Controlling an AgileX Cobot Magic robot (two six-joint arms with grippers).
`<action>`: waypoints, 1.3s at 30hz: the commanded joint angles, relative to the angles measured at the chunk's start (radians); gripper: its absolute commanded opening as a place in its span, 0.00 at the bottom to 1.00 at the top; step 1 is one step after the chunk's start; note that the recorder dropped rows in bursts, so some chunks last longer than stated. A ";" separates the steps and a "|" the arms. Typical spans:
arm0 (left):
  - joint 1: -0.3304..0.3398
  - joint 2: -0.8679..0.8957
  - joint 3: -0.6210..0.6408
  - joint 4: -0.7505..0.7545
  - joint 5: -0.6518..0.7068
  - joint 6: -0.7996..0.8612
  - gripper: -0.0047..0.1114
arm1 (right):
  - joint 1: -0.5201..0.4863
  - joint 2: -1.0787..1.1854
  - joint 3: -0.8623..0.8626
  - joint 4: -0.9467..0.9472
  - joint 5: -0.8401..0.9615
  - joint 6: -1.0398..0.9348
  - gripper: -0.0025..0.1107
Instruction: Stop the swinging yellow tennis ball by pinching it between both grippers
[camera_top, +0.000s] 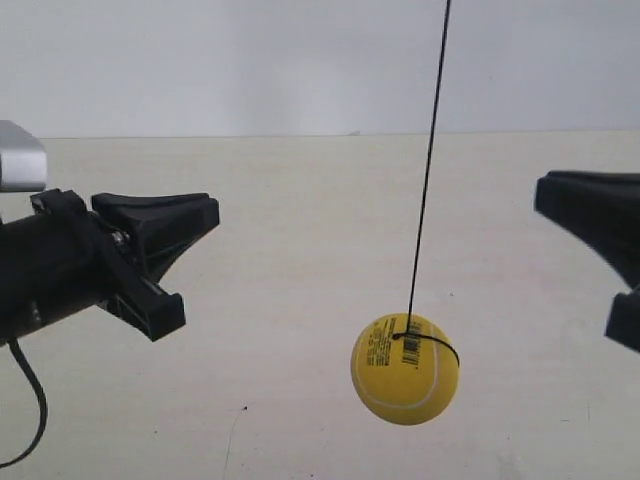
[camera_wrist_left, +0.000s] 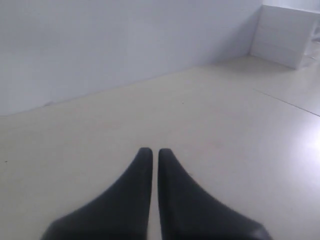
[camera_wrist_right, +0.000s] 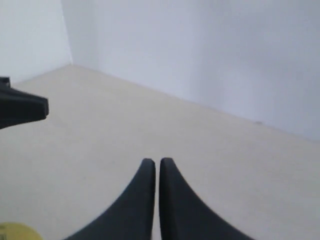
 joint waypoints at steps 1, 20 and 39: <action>-0.003 -0.106 -0.002 -0.039 0.107 -0.011 0.08 | -0.002 -0.177 -0.003 0.014 0.058 0.048 0.02; -0.003 -0.590 -0.002 -0.039 0.421 -0.078 0.08 | -0.002 -0.576 -0.003 0.014 0.122 0.114 0.02; -0.003 -0.907 -0.002 -0.039 0.459 -0.122 0.08 | 0.000 -0.692 -0.025 0.016 0.151 0.114 0.02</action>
